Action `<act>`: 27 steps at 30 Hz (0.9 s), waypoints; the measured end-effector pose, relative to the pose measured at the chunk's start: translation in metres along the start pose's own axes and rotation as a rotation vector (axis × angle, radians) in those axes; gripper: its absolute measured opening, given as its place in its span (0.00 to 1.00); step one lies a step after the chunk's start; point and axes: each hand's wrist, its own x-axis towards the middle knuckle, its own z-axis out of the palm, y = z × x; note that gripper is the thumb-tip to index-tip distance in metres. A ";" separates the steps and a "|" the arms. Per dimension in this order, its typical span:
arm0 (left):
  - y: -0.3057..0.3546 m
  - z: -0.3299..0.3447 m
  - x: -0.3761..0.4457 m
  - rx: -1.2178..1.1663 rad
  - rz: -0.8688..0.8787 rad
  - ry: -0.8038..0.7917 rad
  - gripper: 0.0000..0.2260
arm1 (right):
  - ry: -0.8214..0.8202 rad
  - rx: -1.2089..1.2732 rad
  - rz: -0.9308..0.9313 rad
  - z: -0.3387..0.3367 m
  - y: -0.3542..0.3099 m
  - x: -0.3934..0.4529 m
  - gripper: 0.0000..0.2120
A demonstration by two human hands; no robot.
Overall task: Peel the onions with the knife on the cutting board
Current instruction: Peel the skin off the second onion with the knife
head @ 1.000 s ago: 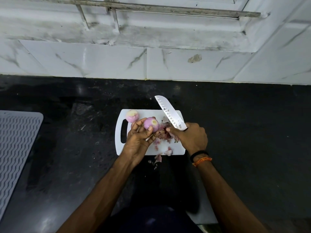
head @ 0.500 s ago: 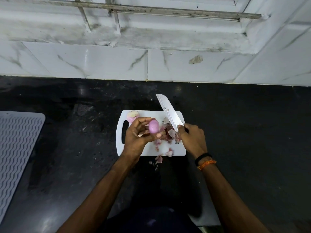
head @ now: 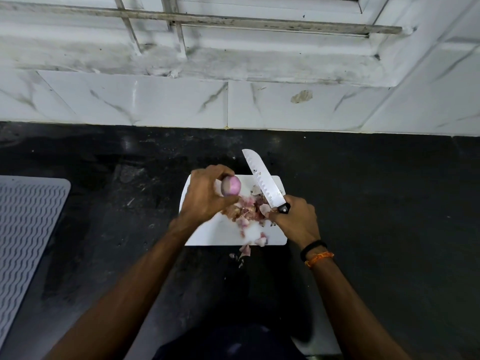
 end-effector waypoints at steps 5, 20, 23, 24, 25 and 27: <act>-0.020 -0.010 0.047 0.270 0.073 -0.161 0.24 | 0.001 0.023 0.000 0.000 -0.001 -0.002 0.16; -0.043 0.016 0.072 0.534 0.040 -0.473 0.23 | -0.062 0.063 0.053 0.003 -0.004 -0.003 0.23; -0.041 0.007 0.064 0.477 0.055 -0.393 0.24 | -0.049 0.078 0.050 0.004 -0.005 -0.005 0.19; -0.041 0.003 0.058 0.451 0.053 -0.337 0.23 | -0.045 0.082 0.046 0.005 -0.006 -0.006 0.18; -0.040 0.000 0.051 0.418 0.042 -0.274 0.21 | -0.036 0.086 0.039 0.006 -0.006 -0.007 0.18; -0.036 -0.008 0.034 0.346 0.001 -0.175 0.18 | -0.023 0.100 0.038 0.009 -0.006 -0.009 0.17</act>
